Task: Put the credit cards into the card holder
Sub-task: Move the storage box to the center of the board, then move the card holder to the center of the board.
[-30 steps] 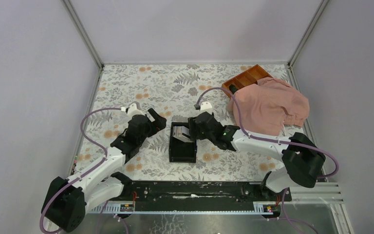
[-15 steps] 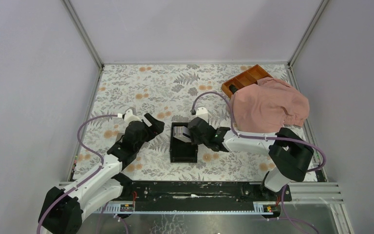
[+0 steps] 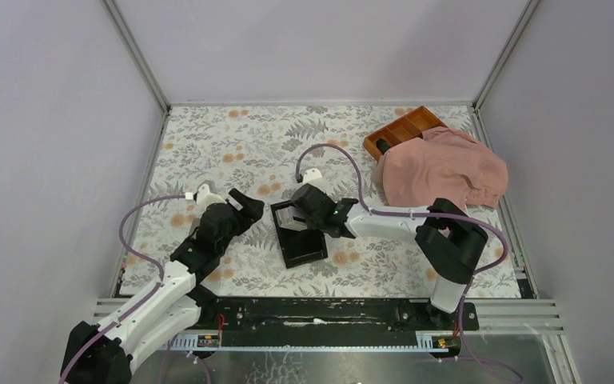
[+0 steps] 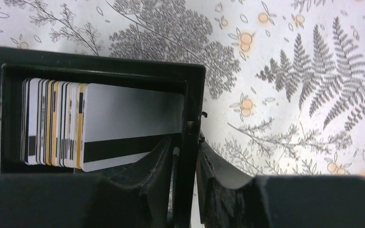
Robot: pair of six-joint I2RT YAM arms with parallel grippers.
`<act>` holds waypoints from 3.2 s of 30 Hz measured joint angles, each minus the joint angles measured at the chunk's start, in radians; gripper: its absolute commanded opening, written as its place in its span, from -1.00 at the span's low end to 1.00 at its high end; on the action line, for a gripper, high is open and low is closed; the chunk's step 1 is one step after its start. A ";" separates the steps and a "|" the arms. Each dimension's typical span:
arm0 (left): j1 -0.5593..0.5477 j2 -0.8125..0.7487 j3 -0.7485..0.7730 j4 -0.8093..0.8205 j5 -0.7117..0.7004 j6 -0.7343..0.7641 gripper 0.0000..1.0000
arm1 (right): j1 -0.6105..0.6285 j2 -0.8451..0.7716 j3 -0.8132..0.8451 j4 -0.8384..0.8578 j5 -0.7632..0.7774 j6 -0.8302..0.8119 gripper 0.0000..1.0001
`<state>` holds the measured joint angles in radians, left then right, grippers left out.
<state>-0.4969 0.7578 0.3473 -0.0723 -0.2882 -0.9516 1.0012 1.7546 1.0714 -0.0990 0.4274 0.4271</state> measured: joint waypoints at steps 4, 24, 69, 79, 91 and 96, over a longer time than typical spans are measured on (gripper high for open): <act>0.000 -0.017 0.000 -0.031 -0.037 -0.012 0.64 | 0.000 0.051 0.077 -0.011 0.001 -0.069 -0.38; 0.000 -0.064 0.002 -0.111 -0.128 -0.069 0.54 | -0.184 0.233 0.375 -0.009 -0.187 -0.266 -0.86; 0.435 0.234 0.525 -0.589 -0.180 0.276 0.79 | -0.273 0.374 0.757 -0.103 -0.360 -0.191 0.30; 0.645 0.323 0.485 -0.636 -0.105 0.306 0.20 | -0.057 0.009 0.397 0.040 -0.227 -0.193 0.31; 0.787 0.511 0.441 -0.570 0.001 0.224 -0.23 | 0.075 -0.094 0.129 0.126 -0.182 -0.174 0.28; 0.827 0.574 0.423 -0.504 0.038 0.201 -0.70 | 0.101 -0.021 0.146 0.179 -0.183 -0.169 0.29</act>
<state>0.3305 1.3315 0.7704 -0.5766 -0.2504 -0.7502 1.1019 1.7336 1.2179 0.0799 0.2440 0.2584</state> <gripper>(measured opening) 0.262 0.644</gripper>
